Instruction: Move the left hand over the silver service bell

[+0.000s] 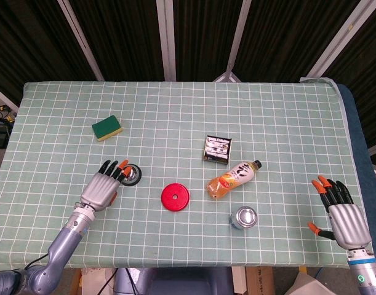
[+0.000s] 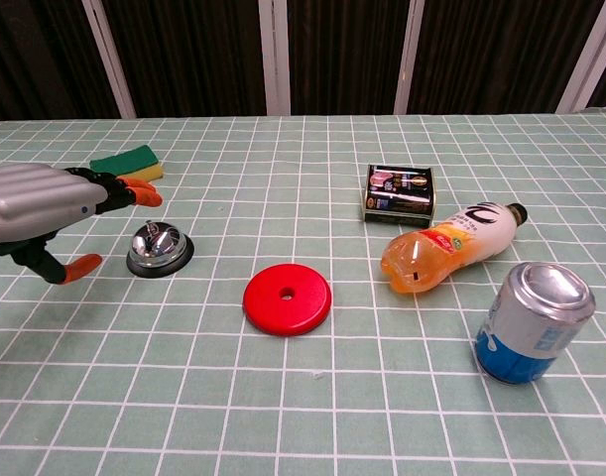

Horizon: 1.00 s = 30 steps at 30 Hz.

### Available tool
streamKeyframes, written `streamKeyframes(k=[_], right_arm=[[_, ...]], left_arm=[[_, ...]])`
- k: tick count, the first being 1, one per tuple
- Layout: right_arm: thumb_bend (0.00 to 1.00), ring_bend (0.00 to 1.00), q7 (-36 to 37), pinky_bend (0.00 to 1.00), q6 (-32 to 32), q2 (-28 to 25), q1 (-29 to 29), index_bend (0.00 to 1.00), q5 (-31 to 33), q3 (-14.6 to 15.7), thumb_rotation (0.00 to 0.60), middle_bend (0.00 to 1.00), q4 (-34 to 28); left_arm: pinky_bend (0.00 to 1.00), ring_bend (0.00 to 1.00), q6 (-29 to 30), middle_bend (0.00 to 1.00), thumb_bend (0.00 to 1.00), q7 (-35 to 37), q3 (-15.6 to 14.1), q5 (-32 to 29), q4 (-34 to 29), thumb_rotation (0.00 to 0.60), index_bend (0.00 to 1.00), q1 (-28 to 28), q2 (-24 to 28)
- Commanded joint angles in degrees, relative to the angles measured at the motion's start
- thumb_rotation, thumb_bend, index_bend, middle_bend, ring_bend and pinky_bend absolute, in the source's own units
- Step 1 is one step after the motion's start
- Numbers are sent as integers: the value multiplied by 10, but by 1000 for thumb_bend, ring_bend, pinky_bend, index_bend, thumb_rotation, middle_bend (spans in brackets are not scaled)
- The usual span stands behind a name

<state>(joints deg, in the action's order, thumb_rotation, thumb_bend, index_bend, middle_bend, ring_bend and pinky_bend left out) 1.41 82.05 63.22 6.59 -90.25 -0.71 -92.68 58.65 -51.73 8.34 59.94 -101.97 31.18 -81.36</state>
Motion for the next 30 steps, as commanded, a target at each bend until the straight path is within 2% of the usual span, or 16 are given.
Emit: streamKeyframes(k=[1, 11, 23, 30], right_arm=[[219, 0, 0, 0, 0, 0, 0, 0, 0, 0, 600, 0, 0], [220, 0, 1, 0, -1, 0, 0, 0, 0, 0, 600, 0, -1], [219, 0, 2, 0, 1, 0, -1, 0, 0, 1, 600, 0, -2], [219, 0, 3, 0, 2, 0, -1, 0, -3, 2, 600, 0, -1]], left_arm=[[0, 0, 6, 0, 650, -6, -4, -12, 6, 600, 0, 6, -8], [0, 0, 18, 0, 651, 1, -17, -28, 19, 600, 0, 16, -12], [0, 0, -12, 0, 653, 13, -45, -58, 85, 600, 0, 33, -49], [0, 0, 18, 0, 644, 48, -30, -33, 67, 600, 0, 31, -37]])
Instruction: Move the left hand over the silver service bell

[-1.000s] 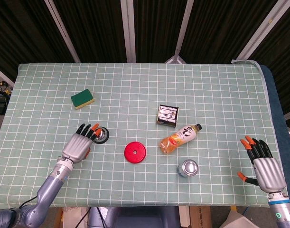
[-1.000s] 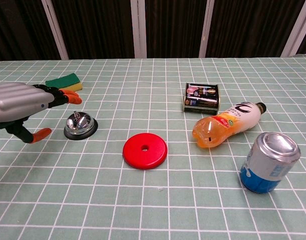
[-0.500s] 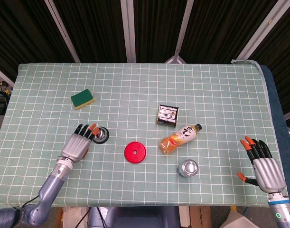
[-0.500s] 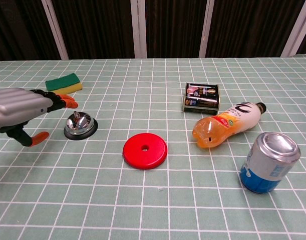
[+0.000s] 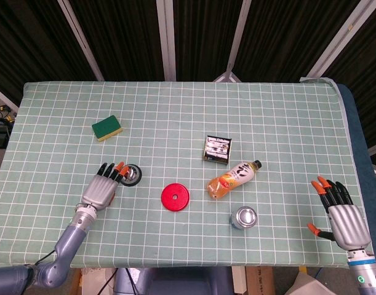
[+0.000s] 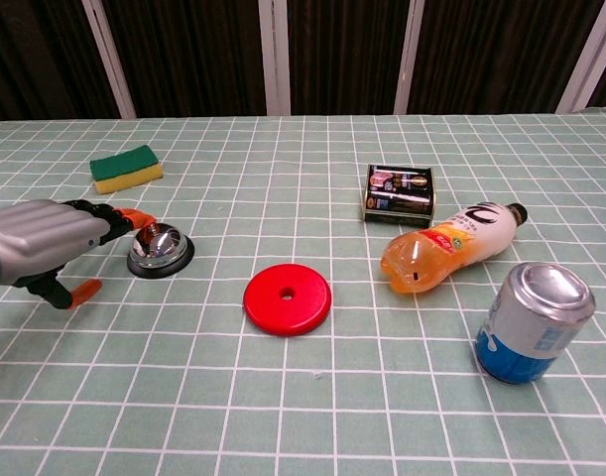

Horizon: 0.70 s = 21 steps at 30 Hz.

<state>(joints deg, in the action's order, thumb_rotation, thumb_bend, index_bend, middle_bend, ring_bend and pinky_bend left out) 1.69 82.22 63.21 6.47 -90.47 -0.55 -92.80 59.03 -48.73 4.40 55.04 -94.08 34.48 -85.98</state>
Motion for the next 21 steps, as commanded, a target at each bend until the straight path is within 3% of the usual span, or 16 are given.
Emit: streamKeyframes(k=[1, 5, 12, 17, 21], right_arm=[[219, 0, 0, 0, 0, 0, 0, 0, -1, 0, 600, 0, 0], [220, 0, 1, 0, 2, 0, 0, 0, -1, 0, 600, 0, 1], [220, 0, 0, 0, 3, 1, -1, 0, -2, 0, 600, 0, 1], [220, 0, -1, 0, 5, 2, -1, 0, -3, -1, 600, 0, 3], [220, 0, -4, 0, 7, 3, -1, 0, -5, -1, 600, 0, 5]], left_arm=[[0, 0, 20, 0, 640, 27, 13, 24, -18, 600, 0, -3, 14], [0, 0, 45, 0, 575, 71, 35, 60, -56, 600, 0, -6, 44], [0, 0, 99, 0, 283, 118, 50, 105, -128, 600, 0, -31, 112], [0, 0, 162, 0, 200, 144, 2, 158, -175, 600, 0, -94, 173], [0, 0, 221, 0, 190, 171, -52, 222, -172, 600, 0, -152, 205]])
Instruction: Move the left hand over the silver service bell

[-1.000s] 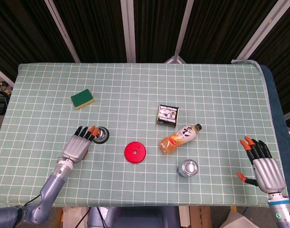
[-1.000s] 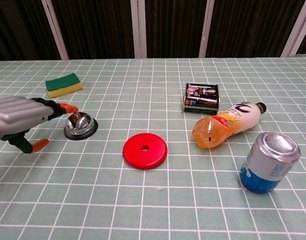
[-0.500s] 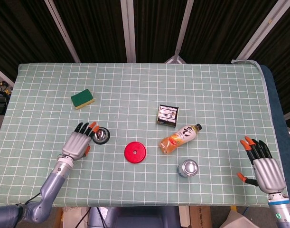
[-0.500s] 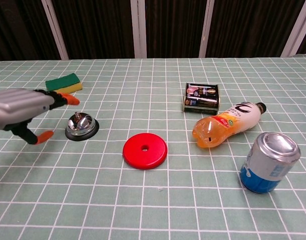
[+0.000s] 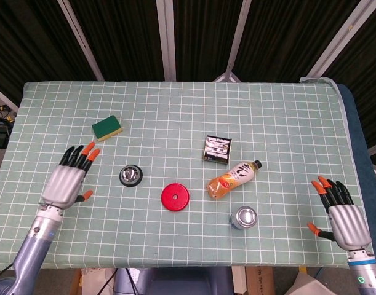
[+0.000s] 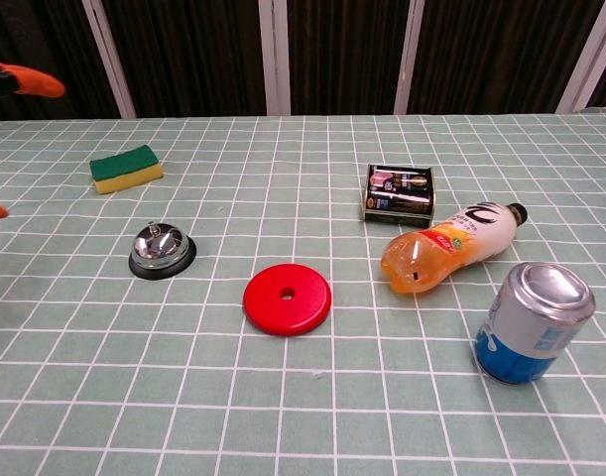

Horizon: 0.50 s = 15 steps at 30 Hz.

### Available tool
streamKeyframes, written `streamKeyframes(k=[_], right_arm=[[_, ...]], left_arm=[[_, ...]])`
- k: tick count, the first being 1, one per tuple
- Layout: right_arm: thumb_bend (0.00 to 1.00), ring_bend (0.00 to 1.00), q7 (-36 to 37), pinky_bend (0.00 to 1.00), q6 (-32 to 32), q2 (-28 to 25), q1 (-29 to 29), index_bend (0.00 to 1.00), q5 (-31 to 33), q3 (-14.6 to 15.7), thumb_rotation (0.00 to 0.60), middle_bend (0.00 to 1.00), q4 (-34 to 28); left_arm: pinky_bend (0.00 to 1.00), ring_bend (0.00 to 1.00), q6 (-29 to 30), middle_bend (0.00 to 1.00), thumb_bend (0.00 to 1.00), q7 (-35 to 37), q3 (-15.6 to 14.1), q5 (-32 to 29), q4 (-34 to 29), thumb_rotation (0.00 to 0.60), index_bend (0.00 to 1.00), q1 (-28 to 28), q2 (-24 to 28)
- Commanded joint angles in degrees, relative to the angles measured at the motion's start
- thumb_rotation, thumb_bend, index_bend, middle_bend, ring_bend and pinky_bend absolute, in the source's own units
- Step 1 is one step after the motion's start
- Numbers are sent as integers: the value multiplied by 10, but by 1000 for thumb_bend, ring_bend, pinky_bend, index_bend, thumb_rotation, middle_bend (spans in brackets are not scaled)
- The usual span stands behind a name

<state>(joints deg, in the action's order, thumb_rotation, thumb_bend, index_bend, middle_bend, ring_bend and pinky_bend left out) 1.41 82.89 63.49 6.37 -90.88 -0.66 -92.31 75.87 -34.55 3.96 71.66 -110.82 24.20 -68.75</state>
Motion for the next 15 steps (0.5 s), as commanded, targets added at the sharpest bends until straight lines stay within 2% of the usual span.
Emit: streamKeyframes(k=[1, 4, 9, 15], right_arm=[[219, 0, -2, 0, 2, 1, 0, 0, -1, 0, 600, 0, 1], [219, 0, -5, 0, 3, 2, -1, 0, -1, -1, 600, 0, 2], [220, 0, -11, 0, 4, 5, -1, 0, -2, -1, 600, 0, 3], [221, 0, -14, 0, 3, 6, 0, 0, -2, -1, 600, 0, 3]], left_arm=[[0, 0, 75, 0, 189, 48, -64, 75, 6, 600, 0, -71, 37], [0, 0, 112, 0, 187, 95, -88, 102, 36, 600, 0, -109, 39], [0, 0, 147, 0, 187, 151, -110, 129, 105, 600, 0, -150, 41], [0, 0, 149, 0, 188, 189, -113, 141, 132, 600, 0, -164, 44]])
